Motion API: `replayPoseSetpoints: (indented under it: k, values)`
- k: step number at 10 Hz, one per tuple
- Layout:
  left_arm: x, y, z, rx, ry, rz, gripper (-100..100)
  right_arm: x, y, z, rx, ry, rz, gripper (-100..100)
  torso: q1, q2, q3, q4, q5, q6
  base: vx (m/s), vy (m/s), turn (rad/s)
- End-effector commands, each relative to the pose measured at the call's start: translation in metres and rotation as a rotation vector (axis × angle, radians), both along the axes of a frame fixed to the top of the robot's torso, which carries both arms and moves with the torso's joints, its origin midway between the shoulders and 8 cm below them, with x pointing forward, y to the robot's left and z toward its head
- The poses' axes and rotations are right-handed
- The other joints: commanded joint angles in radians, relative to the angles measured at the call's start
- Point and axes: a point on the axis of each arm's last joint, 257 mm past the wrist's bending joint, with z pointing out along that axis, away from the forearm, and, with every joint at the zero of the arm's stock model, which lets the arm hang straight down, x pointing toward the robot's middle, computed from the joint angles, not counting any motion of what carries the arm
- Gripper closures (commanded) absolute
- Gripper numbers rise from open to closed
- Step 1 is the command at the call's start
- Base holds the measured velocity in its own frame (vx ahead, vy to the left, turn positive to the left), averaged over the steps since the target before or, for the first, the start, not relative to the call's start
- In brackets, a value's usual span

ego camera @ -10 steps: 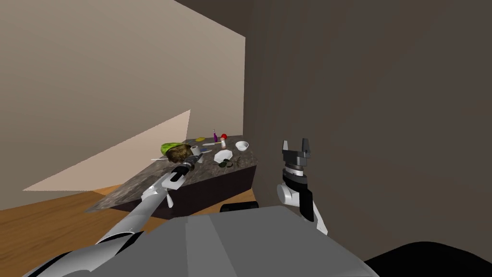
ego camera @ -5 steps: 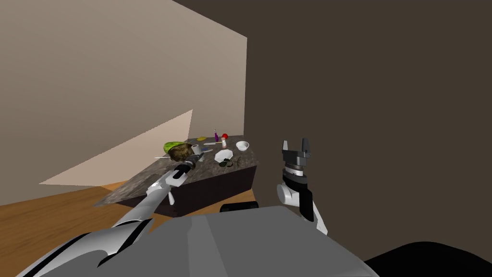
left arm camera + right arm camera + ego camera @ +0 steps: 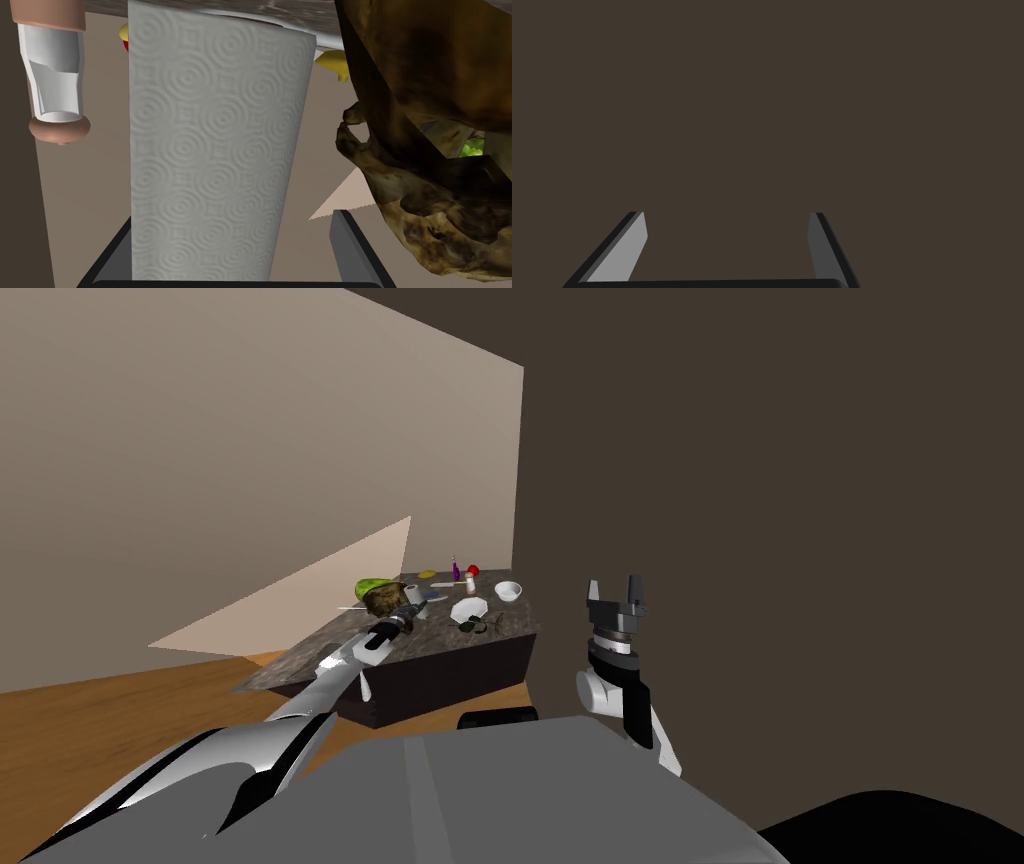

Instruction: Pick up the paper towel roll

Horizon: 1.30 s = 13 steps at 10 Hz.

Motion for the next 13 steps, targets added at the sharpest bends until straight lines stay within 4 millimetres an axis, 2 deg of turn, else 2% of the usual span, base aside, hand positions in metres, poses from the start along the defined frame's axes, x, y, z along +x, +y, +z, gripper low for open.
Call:
replayPoseSetpoints:
  k: [1,2,3,4,5,9,10,11,13]
  values:
    - [-0.002,0.005,-0.008,-0.004,0.018,0.009,-100,0.0,0.0,0.0,0.0,0.0,0.0,0,0.0,0.0,0.0,0.0,0.0,0.0,-0.002,-0.02,-0.014]
    - [0.011,-0.002,0.011,0.012,-0.013,-0.028,-100,0.0,0.0,0.0,0.0,0.0,0.0,0,0.001,0.0,0.0,0.0,0.0,0.0,-0.011,-0.033,0.17]
    - [0.012,0.004,0.004,0.002,0.007,-0.01,-100,0.0,0.0,0.0,0.0,0.0,0.001,0,-0.001,0.0,0.0,0.0,0.0,0.0,-0.01,-0.04,0.092]
    - [0.012,0.002,0.006,0.005,0.001,-0.013,-100,0.0,0.0,0.0,0.0,0.0,0.001,0,-0.002,0.0,0.0,0.0,0.0,0.0,-0.004,-0.015,0.005]
    - [0.012,0.002,0.006,0.004,0.002,-0.013,100,0.0,0.0,0.0,0.0,0.0,0.001,0,-0.001,0.0,0.0,0.0,0.0,0.0,0.0,0.0,0.0]
    - [0.012,0.001,0.007,0.005,-0.001,-0.016,100,0.001,0.003,0.0,-0.008,0.002,0.009,0,0.001,-0.003,-0.001,0.0,-0.002,0.004,-0.003,-0.004,0.009]
    - [0.012,0.001,0.007,0.005,0.0,-0.016,0,0.001,0.003,0.0,-0.008,0.002,0.009,0,0.001,-0.004,-0.002,0.0,-0.003,0.003,0.0,0.0,0.0]
    - [0.0,0.007,-0.009,-0.008,0.023,0.016,100,0.001,0.003,0.0,-0.008,0.002,0.009,0,0.0,-0.004,-0.002,0.0,-0.003,0.003,0.018,0.037,-0.208]
    - [-0.002,0.005,-0.008,-0.004,0.018,0.009,100,0.001,0.003,0.0,-0.008,0.002,0.01,0,0.003,-0.004,-0.002,-0.001,-0.002,0.005,0.014,0.044,-0.067]
